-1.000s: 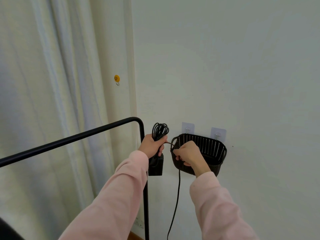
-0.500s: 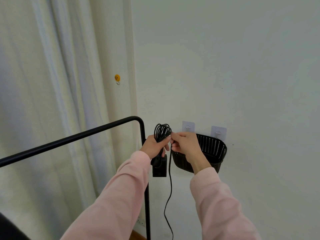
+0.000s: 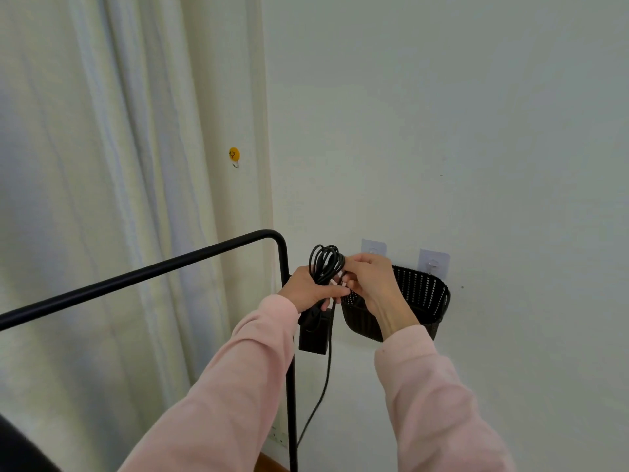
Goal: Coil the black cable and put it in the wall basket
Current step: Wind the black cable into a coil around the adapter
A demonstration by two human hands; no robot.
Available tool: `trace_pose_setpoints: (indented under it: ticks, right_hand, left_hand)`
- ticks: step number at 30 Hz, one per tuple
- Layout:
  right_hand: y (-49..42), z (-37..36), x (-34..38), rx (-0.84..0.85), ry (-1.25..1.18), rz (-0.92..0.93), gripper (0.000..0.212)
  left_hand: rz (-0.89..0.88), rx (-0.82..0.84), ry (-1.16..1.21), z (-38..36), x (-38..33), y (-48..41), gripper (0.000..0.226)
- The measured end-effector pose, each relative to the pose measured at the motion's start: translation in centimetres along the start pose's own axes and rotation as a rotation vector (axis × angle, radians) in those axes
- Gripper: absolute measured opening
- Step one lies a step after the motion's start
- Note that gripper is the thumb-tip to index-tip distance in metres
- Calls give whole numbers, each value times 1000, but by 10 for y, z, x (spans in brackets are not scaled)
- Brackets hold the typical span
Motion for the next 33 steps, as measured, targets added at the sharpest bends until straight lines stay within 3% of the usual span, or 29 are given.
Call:
trace_pose_setpoints:
  ticks: [16,23,27,33]
  right_hand:
    - [0,-2,-3,45,-76,57,10]
    - [3,0,-12,68,-153,10,9]
    - [4,7,-23,72,64,-75,3]
    - [12,8,-53,269,457,-279,25]
  left_hand:
    - [-11,-125,-52,-1,9,-12,38]
    - [-13,-162,51,0,15,-13,33]
    - [23,-229,187,1,18,-14,27]
    - [35,-265,288,0,17,-18,36]
Point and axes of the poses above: each hand's wrist, its own y-axis away from the middle knuckle, its own z-axis out of the back of the hand, x = y × z, the point moved 3 cm from there along -y, towards the middle knuckle, and after that the axes turned 7 degrees about z, right-handed, at the moved point
